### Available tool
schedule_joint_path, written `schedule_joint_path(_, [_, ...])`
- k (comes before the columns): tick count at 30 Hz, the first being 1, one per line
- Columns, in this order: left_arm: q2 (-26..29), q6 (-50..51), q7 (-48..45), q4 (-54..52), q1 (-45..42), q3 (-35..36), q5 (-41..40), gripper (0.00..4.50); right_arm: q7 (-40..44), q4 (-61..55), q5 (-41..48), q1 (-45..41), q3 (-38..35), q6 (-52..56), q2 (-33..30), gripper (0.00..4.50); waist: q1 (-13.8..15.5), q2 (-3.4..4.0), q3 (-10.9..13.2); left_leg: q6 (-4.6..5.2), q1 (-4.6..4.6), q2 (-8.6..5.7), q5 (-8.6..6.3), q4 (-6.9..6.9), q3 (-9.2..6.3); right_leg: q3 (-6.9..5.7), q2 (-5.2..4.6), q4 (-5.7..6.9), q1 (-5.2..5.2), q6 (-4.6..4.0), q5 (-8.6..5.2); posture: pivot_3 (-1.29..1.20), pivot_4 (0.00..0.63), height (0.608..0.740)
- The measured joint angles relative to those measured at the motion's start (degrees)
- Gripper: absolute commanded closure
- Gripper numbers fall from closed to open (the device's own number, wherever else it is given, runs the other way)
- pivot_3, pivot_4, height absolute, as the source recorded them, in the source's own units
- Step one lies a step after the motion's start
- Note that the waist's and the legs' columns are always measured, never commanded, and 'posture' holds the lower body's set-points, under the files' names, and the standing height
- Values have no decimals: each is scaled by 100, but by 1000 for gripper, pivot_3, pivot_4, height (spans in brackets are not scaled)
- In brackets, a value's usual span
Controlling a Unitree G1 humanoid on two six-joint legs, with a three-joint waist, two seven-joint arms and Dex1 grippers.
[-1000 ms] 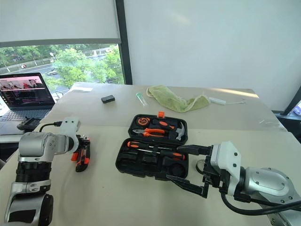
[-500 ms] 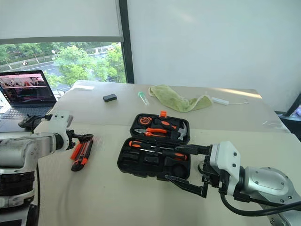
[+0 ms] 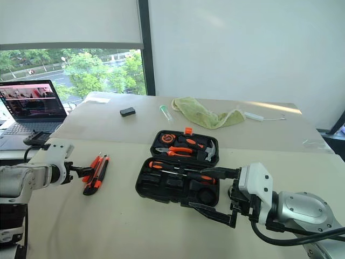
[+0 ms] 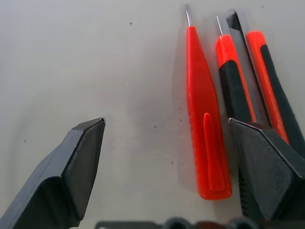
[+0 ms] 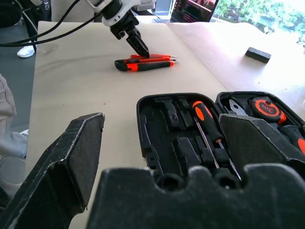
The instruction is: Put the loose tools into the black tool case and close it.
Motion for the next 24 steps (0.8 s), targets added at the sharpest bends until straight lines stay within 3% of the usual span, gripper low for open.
schedule_joint_path(4, [-42,8,-1,-4,14,-103,22,76,-7,-1,1,0,-2,0,-2,0,4,0,0,1,0,-2,0,1,0,-2,1,0,1,0,0,0,150,740])
schedule_joint_path(7, [-133,26,25,-23,11,-141,60,769,-7,-1,3,7,-8,0,-15,0,8,0,0,1,4,-3,0,0,0,-4,2,0,5,1,0,0,150,740])
schedule_joint_path(12, [-230,6,41,-14,-28,-247,100,2598,-8,-6,4,32,-25,0,-29,0,5,1,-1,3,26,-2,1,0,2,-5,2,6,22,1,0,0,150,740])
schedule_joint_path(13, [-239,1,50,-13,-28,-246,103,2723,-9,-6,4,39,-28,0,-29,0,3,1,-1,3,29,-2,1,0,2,-5,2,7,23,1,0,0,150,740])
schedule_joint_path(14, [-250,0,61,-8,-28,-231,104,3194,-11,-9,5,50,-39,0,-29,0,2,1,-1,3,30,-2,2,0,2,-5,2,9,23,1,0,0,150,740])
schedule_joint_path(17, [-324,-103,104,151,-35,30,87,4049,-25,-33,7,150,-118,1,-31,0,0,1,-1,3,30,-1,2,0,2,-5,4,11,20,1,0,0,150,740])
schedule_joint_path(22, [-678,-580,-101,434,-526,728,-307,4054,-122,-115,4,216,-167,1,-24,0,27,-17,7,3,-3,-2,7,15,-5,-12,8,11,7,1,0,0,150,740])
schedule_joint_path(24, [-521,-515,-1038,171,-887,671,-1006,4054,-175,-184,5,379,-236,0,1,0,65,-23,8,3,-17,-5,7,17,-6,-37,25,3,4,2,1,0,150,740])
